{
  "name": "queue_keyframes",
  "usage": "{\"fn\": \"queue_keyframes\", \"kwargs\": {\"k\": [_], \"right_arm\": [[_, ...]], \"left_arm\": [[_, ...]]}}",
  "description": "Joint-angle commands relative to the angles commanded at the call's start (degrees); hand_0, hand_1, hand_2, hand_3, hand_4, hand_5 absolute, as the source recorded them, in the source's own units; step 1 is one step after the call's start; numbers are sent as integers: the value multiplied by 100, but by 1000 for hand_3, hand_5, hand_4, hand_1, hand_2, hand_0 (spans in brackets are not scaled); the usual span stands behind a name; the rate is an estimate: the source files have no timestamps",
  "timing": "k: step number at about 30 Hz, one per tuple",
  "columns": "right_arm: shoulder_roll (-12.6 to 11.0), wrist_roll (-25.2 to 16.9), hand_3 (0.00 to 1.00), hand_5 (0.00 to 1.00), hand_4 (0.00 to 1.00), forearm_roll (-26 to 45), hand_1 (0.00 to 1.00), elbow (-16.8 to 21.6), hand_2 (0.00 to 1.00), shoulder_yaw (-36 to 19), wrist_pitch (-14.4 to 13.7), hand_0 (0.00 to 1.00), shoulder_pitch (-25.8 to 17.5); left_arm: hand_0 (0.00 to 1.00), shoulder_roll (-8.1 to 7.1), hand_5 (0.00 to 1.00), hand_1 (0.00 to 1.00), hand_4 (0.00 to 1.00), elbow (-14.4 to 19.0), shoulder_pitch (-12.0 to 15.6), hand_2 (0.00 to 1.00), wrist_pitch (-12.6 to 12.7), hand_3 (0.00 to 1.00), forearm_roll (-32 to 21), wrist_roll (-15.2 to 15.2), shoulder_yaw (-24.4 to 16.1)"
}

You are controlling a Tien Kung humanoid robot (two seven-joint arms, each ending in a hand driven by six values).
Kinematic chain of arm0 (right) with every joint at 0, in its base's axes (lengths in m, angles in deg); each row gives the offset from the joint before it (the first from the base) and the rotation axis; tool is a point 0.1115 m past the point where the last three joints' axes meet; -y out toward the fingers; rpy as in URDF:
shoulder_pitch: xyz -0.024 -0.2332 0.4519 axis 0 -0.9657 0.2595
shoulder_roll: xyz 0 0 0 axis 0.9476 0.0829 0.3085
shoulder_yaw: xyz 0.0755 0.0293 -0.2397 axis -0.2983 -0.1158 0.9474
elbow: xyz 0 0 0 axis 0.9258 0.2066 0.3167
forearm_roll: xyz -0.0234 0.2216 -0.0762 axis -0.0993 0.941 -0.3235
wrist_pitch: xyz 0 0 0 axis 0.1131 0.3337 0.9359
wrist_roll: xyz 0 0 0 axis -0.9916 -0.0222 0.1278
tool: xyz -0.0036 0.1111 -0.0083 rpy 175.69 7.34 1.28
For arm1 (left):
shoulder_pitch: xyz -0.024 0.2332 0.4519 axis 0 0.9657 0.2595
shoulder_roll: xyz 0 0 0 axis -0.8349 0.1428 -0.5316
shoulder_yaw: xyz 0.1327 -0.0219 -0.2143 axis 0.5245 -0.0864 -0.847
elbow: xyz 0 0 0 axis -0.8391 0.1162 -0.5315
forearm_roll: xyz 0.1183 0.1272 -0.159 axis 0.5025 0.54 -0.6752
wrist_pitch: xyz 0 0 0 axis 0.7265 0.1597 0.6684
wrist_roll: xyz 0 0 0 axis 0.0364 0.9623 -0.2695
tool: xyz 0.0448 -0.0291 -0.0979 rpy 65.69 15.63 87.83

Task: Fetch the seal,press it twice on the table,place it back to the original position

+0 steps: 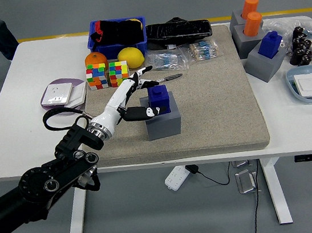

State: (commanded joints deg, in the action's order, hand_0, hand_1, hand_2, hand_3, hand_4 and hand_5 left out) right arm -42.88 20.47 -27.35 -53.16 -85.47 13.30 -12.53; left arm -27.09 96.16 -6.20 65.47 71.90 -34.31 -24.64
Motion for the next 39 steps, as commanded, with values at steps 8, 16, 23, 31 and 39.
{"fn": "queue_keyframes", "kwargs": {"k": [8,16,23,31,39], "right_arm": [[4,3,663,557,766,34,710,4,704,103,5,802,18],[-17,1,662,557,766,35,711,0,705,131,2,802,15],[-24,-1,663,558,767,20,711,-3,704,97,1,802,1],[-14,-1,663,559,767,26,711,5,705,96,7,802,-1],[-13,-5,663,559,768,29,711,8,705,97,6,802,3]], "left_arm": [[908,215,2,714,862,-193,-53,705,118,991,-23,32,50],[894,287,2,677,849,-345,-108,698,148,991,-71,81,98],[892,255,2,668,843,-412,-98,695,64,990,-31,180,129],[892,214,2,641,820,-398,-89,687,27,989,17,242,73],[872,222,2,540,719,-462,-101,606,66,982,52,244,79]]}}
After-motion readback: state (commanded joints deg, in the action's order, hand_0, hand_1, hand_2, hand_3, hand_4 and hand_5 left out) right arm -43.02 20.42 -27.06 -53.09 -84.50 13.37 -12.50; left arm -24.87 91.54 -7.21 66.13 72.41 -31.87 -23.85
